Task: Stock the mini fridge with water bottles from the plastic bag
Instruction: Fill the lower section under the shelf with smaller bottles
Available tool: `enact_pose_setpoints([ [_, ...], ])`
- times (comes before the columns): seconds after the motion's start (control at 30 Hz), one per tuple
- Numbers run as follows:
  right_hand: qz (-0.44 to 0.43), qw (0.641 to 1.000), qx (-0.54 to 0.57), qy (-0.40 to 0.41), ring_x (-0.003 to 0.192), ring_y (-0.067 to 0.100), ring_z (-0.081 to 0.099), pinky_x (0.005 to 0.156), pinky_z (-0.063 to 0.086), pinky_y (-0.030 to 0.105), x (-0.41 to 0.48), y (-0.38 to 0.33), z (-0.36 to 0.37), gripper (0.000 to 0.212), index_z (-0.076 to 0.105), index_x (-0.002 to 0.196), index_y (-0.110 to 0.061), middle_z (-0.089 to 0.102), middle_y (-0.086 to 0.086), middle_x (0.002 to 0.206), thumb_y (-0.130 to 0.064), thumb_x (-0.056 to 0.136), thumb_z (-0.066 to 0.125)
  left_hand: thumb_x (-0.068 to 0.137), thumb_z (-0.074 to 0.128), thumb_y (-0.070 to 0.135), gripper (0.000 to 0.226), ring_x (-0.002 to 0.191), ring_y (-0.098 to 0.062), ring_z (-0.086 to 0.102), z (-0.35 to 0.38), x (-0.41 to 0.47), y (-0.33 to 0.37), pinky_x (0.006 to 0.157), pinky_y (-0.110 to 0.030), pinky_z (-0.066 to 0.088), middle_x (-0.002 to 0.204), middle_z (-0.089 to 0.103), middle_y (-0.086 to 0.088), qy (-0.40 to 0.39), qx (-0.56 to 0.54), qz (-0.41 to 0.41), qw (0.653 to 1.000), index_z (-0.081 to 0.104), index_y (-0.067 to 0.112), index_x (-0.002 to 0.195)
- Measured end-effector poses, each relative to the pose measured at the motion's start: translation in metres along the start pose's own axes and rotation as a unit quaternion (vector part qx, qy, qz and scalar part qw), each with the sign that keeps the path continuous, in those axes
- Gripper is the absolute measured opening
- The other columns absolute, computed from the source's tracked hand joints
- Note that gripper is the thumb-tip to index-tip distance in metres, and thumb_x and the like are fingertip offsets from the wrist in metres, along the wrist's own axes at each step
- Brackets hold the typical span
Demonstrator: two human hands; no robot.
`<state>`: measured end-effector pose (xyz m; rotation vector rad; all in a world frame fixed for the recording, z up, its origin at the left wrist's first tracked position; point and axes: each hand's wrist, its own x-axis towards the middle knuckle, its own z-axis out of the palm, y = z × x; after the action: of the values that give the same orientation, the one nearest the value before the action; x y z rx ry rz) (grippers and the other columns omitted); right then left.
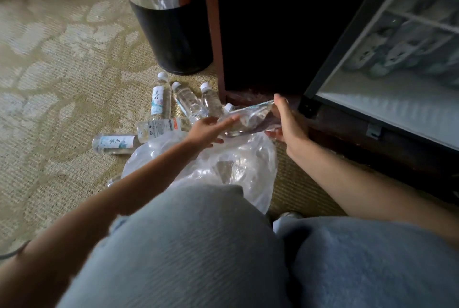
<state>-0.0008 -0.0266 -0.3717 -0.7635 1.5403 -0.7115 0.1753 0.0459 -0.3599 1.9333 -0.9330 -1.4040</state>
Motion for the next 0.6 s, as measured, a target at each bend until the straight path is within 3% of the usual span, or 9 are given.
enact_pose_setpoints([
  [0.1, 0.038, 0.996, 0.081, -0.013, 0.049, 0.010, 0.063, 0.058, 0.058, 0.030, -0.012, -0.008, -0.019, 0.040, 0.066, 0.095, -0.015, 0.067, 0.000, 0.090, -0.052, 0.081, 0.066, 0.084, 0.060, 0.052, 0.046, 0.088, -0.024, 0.069, 0.008, -0.004, 0.024, 0.083, -0.035, 0.055, 0.096, 0.068, -0.008, 0.024, -0.201, -0.042, 0.978, 0.058, 0.012, 0.106],
  [0.2, 0.046, 0.993, 0.088, -0.064, 0.064, 0.018, 0.068, 0.074, 0.059, 0.038, -0.031, -0.012, -0.034, 0.041, 0.069, 0.098, -0.011, 0.070, 0.008, 0.087, -0.047, 0.079, 0.070, 0.089, 0.053, 0.052, 0.039, 0.088, -0.023, 0.067, 0.035, -0.011, 0.055, 0.082, -0.034, 0.055, 0.101, 0.065, -0.010, -0.070, -0.260, -0.069, 0.961, 0.056, 0.014, 0.098],
  [0.27, 0.021, 0.995, 0.047, -0.083, 0.077, 0.022, 0.069, 0.081, 0.058, 0.044, -0.043, -0.008, -0.049, 0.033, 0.067, 0.095, -0.011, 0.070, 0.009, 0.090, -0.041, 0.080, 0.071, 0.087, 0.056, 0.052, 0.042, 0.089, -0.022, 0.064, 0.060, -0.017, 0.071, 0.081, -0.033, 0.054, 0.101, 0.063, -0.011, -0.103, -0.267, -0.083, 0.955, 0.058, 0.011, 0.097],
  [0.33, 0.007, 0.996, 0.041, -0.085, 0.078, 0.021, 0.068, 0.079, 0.058, 0.043, -0.054, -0.003, -0.072, 0.027, 0.063, 0.102, -0.010, 0.067, 0.010, 0.093, -0.030, 0.085, 0.068, 0.081, 0.067, 0.046, 0.045, 0.089, -0.023, 0.064, 0.088, -0.020, 0.083, 0.077, -0.034, 0.055, 0.102, 0.063, -0.012, -0.103, -0.264, -0.092, 0.954, 0.059, 0.008, 0.103],
  [0.4, -0.003, 0.997, 0.032, -0.073, 0.082, 0.023, 0.066, 0.081, 0.057, 0.043, -0.058, 0.005, -0.102, 0.030, 0.055, 0.109, -0.009, 0.066, 0.012, 0.101, -0.022, 0.085, 0.068, 0.079, 0.073, 0.036, 0.042, 0.081, -0.023, 0.064, 0.118, -0.024, 0.086, 0.068, -0.032, 0.056, 0.094, 0.064, -0.012, -0.092, -0.242, -0.090, 0.962, 0.059, 0.007, 0.106],
  [0.47, -0.007, 0.998, -0.009, -0.064, 0.091, 0.025, 0.066, 0.088, 0.054, 0.044, -0.061, 0.013, -0.134, 0.033, 0.053, 0.106, -0.011, 0.066, 0.011, 0.106, -0.018, 0.081, 0.073, 0.079, 0.075, 0.027, 0.036, 0.077, -0.025, 0.066, 0.149, -0.027, 0.081, 0.069, -0.035, 0.057, 0.092, 0.066, -0.013, -0.074, -0.226, -0.085, 0.968, 0.059, 0.005, 0.103],
  [0.53, -0.001, 0.995, -0.058, -0.086, 0.096, 0.023, 0.067, 0.092, 0.053, 0.043, -0.063, 0.021, -0.160, 0.047, 0.056, 0.109, -0.015, 0.067, 0.007, 0.106, -0.015, 0.070, 0.081, 0.076, 0.078, 0.022, 0.042, 0.076, -0.024, 0.068, 0.175, -0.031, 0.076, 0.072, -0.039, 0.058, 0.092, 0.068, -0.015, -0.079, -0.209, -0.081, 0.971, 0.061, 0.000, 0.108],
  [0.6, 0.008, 0.987, -0.092, -0.129, 0.097, 0.020, 0.066, 0.088, 0.055, 0.038, -0.061, 0.028, -0.180, 0.055, 0.058, 0.115, -0.014, 0.068, 0.004, 0.106, -0.007, 0.066, 0.083, 0.077, 0.077, 0.019, 0.040, 0.068, -0.016, 0.068, 0.193, -0.034, 0.074, 0.067, -0.032, 0.057, 0.085, 0.068, -0.009, -0.109, -0.138, -0.031, 0.984, 0.062, -0.001, 0.109],
])
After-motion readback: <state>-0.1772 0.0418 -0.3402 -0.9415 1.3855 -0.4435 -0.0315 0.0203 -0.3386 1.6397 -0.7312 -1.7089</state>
